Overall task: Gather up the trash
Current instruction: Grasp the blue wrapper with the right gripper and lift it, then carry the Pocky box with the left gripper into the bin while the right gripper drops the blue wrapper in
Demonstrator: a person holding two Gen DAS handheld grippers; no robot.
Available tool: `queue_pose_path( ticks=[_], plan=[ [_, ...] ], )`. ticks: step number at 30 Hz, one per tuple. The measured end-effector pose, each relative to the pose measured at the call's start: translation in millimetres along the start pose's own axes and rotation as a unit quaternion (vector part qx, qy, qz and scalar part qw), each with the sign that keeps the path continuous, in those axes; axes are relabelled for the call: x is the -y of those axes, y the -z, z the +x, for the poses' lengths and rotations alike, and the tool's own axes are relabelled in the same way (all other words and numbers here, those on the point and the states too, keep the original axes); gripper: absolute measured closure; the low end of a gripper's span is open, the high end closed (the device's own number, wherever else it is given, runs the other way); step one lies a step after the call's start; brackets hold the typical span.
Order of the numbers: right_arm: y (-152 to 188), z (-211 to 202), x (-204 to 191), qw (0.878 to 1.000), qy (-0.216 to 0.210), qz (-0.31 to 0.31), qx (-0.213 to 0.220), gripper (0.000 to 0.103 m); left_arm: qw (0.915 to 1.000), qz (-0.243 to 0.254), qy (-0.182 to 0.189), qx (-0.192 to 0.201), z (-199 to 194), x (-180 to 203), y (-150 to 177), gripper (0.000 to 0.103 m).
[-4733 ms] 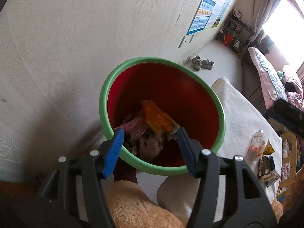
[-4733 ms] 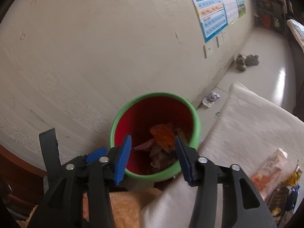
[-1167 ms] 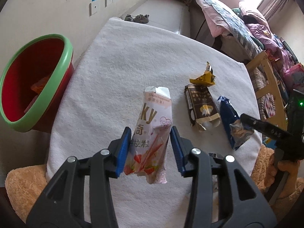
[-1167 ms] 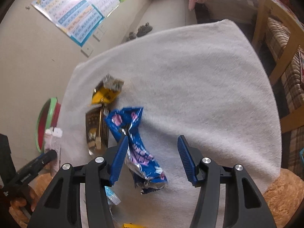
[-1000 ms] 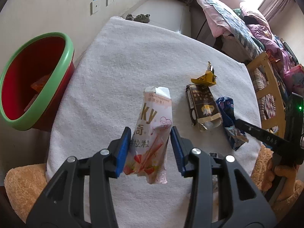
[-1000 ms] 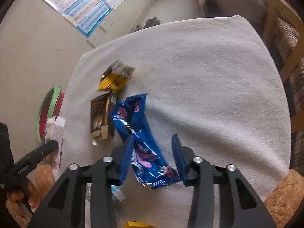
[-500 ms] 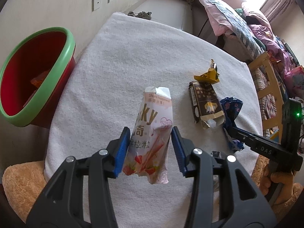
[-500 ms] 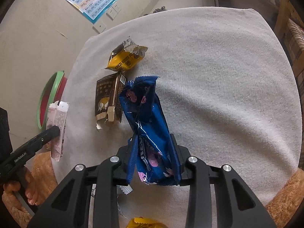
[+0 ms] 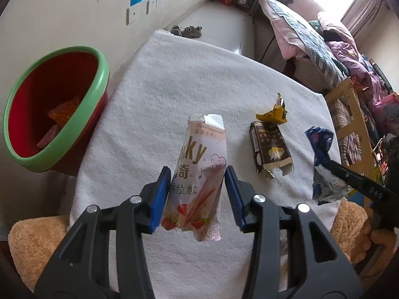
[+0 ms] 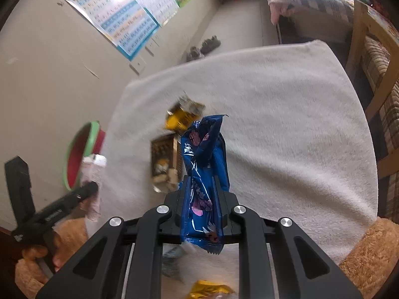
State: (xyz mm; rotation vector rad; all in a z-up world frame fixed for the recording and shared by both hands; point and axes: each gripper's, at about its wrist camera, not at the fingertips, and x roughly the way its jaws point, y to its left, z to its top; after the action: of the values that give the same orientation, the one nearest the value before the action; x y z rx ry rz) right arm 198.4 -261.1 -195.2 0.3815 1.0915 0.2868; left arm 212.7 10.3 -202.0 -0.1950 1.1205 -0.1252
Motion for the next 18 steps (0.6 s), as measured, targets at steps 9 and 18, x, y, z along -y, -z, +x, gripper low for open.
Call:
queue_pose_path(
  ticks=[9,18],
  plan=[
    [-5.4,-12.0,-37.6,0.999,-0.031,-0.031,0.014,0.087,0.9999,-0.005,-0.001,0.015,-10.7,-6.2,-2.9,0.06],
    [-1.8,-9.0,-69.8,0.997,-0.046,-0.066,0.005,0.087,0.9991,-0.023,-0.004,0.036,-25.7,-23.2,-7.1,0.06]
  ],
)
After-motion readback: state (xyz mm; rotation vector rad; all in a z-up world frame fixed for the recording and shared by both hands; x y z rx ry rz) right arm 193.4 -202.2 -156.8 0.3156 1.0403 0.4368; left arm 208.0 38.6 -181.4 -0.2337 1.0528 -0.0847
